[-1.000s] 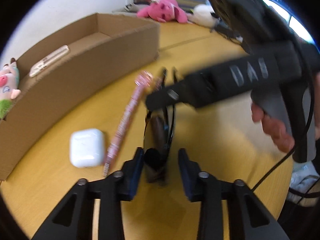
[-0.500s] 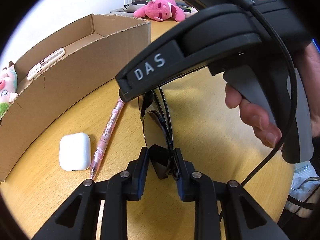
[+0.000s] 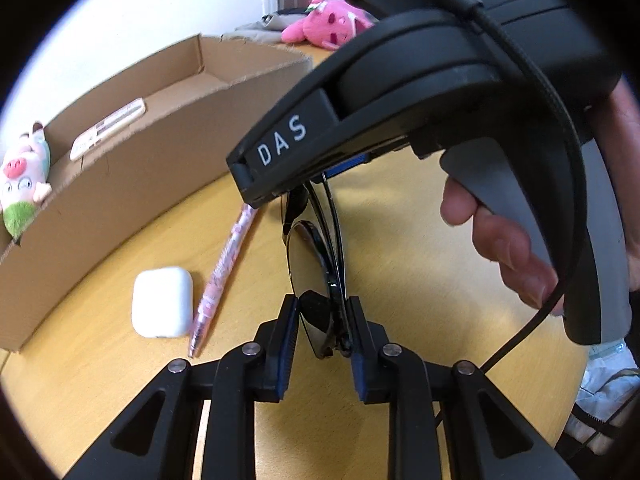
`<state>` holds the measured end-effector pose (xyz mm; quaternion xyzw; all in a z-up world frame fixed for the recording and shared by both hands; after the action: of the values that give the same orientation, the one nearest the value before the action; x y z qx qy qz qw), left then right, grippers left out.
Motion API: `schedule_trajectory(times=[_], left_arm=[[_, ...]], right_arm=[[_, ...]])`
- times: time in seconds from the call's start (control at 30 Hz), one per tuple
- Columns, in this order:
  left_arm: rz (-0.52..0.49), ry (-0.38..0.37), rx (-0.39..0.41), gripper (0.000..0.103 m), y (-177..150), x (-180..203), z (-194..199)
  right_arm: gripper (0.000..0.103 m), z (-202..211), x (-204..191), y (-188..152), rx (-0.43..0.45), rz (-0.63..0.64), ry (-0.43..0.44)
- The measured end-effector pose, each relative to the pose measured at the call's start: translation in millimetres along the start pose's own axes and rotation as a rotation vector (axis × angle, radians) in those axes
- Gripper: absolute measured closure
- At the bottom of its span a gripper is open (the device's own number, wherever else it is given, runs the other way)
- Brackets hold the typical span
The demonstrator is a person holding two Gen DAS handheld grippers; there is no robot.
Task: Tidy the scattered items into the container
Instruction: 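Lift the sunglasses with both grippers and carry them over the box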
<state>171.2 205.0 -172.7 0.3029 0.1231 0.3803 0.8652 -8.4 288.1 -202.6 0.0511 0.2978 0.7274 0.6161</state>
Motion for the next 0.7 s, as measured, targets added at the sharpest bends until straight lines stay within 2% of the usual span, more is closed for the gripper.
schedule_trajectory(times=[0.07,0.23,0.3,0.33,0.5,0.7], left_arm=[[-0.003,0.021,-0.006,0.081,-3,4,-2],[0.007,0.034,-0.002,0.081,-4,14,-2],[0.005,0.034,0.000,0.081,-6,19,-2],[0.007,0.033,0.000,0.081,-6,21,-2],[0.008,0.051,0.013,0.082,-9,30,4],[0.000,0.097,0.097,0.082,3,35,31]], right_arm=[[0.039,0,1,-2,-0.001,0.003,-0.013],[0.037,7,8,-3,-0.011,0.008,-0.039],[0.043,7,7,-4,-0.025,0.015,-0.034],[0.053,5,5,-5,-0.035,0.018,-0.024],[0.059,5,-1,-4,-0.029,0.031,-0.028],[0.059,28,-17,16,0.047,0.058,-0.013]])
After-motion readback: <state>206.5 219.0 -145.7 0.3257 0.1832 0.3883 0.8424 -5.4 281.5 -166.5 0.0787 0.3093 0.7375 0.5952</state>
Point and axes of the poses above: each gripper's, at about its wrist camera, not at the fingertips, and z roughly against the way its jaws point, x to its right, y to its top, the point moved 9 cm from there along -z, roughly the way its jaws point, and after that the axes turned 6 degrees about x, right-handed, at the moved point
